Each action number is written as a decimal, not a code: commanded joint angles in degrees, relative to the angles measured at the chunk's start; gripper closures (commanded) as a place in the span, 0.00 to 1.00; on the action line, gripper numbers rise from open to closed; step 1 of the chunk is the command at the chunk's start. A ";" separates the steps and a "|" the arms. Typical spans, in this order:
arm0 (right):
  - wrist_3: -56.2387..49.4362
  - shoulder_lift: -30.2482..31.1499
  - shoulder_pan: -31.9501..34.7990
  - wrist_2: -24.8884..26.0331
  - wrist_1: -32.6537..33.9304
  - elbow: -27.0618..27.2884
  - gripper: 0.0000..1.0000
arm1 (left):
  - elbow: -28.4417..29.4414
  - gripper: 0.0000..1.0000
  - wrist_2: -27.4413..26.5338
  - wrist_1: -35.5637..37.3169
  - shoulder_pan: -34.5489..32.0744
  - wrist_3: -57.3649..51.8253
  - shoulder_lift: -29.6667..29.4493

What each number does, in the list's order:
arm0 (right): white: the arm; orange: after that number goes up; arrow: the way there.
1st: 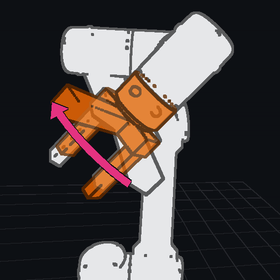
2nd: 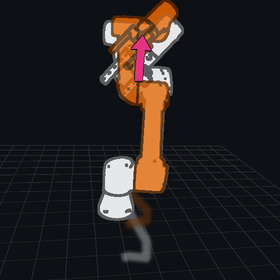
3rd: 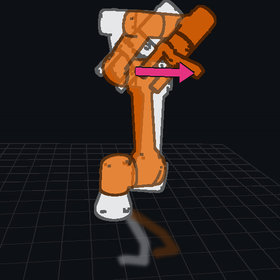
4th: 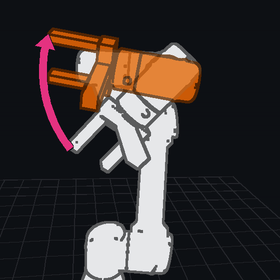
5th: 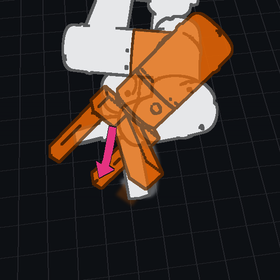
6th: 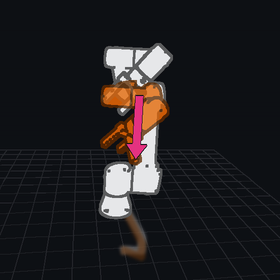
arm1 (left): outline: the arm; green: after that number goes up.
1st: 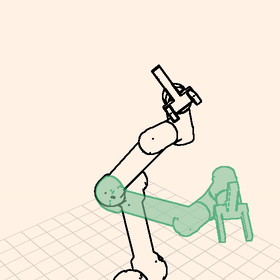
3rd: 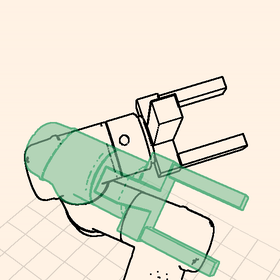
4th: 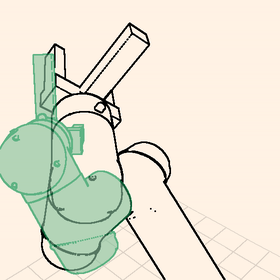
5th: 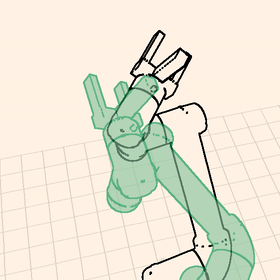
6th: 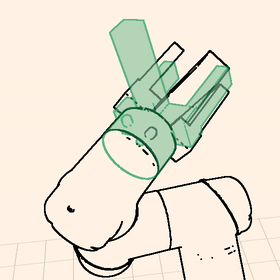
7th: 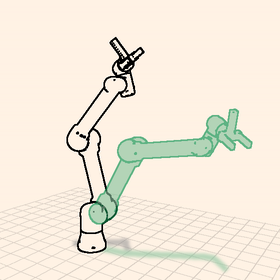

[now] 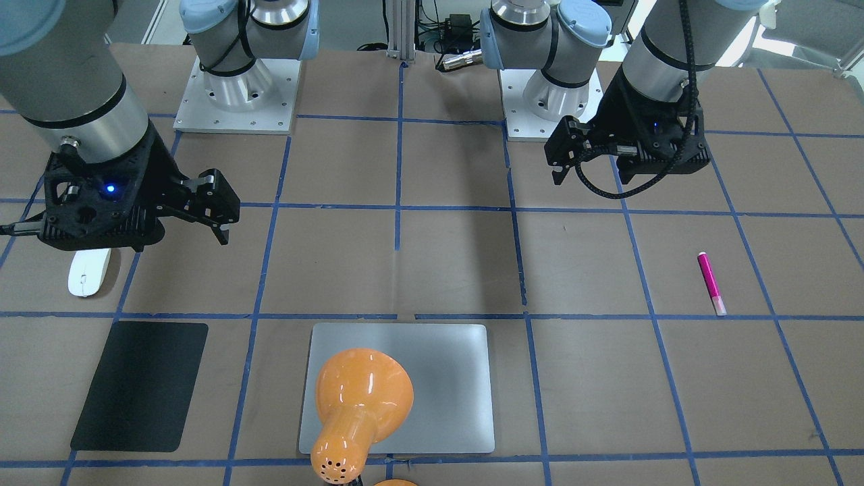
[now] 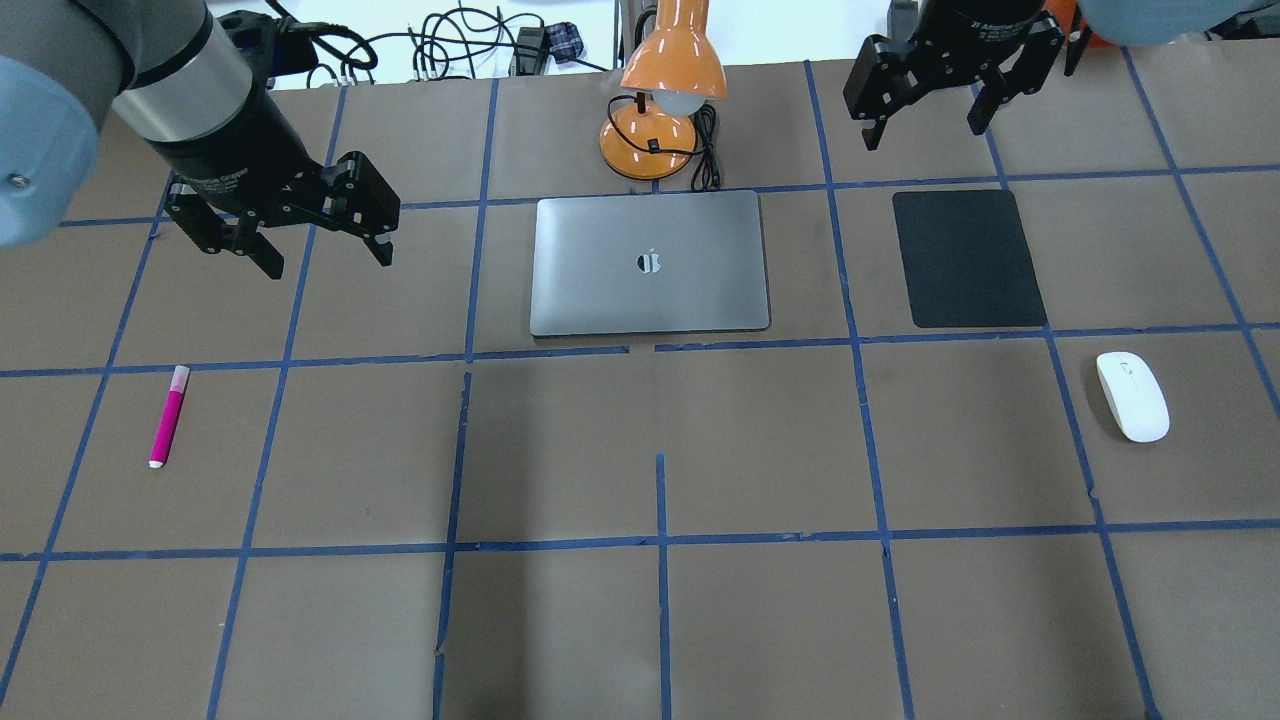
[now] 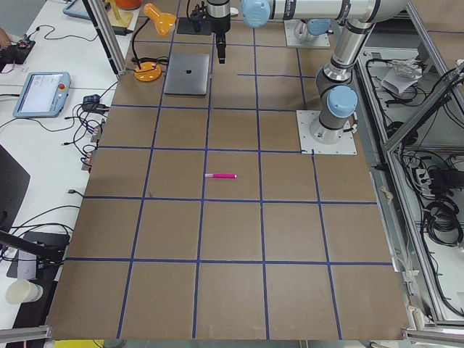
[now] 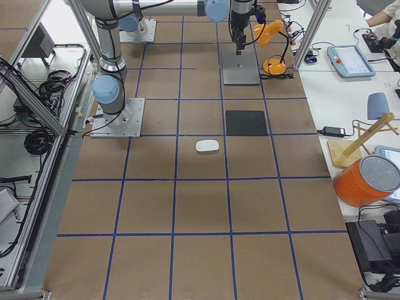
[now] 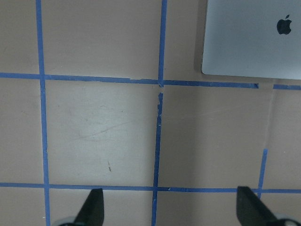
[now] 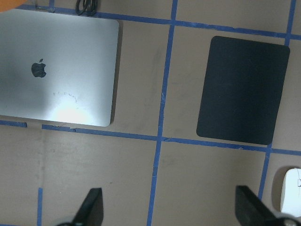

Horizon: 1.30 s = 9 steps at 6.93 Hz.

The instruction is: Place pen and mouse around notebook

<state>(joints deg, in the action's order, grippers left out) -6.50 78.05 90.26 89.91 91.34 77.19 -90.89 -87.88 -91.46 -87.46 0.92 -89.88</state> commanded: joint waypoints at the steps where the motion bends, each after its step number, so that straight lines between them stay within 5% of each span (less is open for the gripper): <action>1: -0.09 0.00 0.00 -0.09 0.07 -0.20 0.00 | -0.08 0.00 -0.19 0.05 -0.08 -0.13 0.14; 6: -0.78 -0.87 -0.87 0.09 0.95 0.33 0.00 | -0.08 0.00 -0.63 0.05 0.10 -1.00 0.05; 9: -6.57 -3.85 -13.15 0.87 0.42 3.47 0.00 | 0.01 0.00 -0.54 -0.04 0.27 -1.36 0.05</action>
<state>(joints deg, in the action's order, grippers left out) -10.46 75.78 81.96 90.28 91.72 78.70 -90.95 -88.49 -91.48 -87.26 -0.25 -89.82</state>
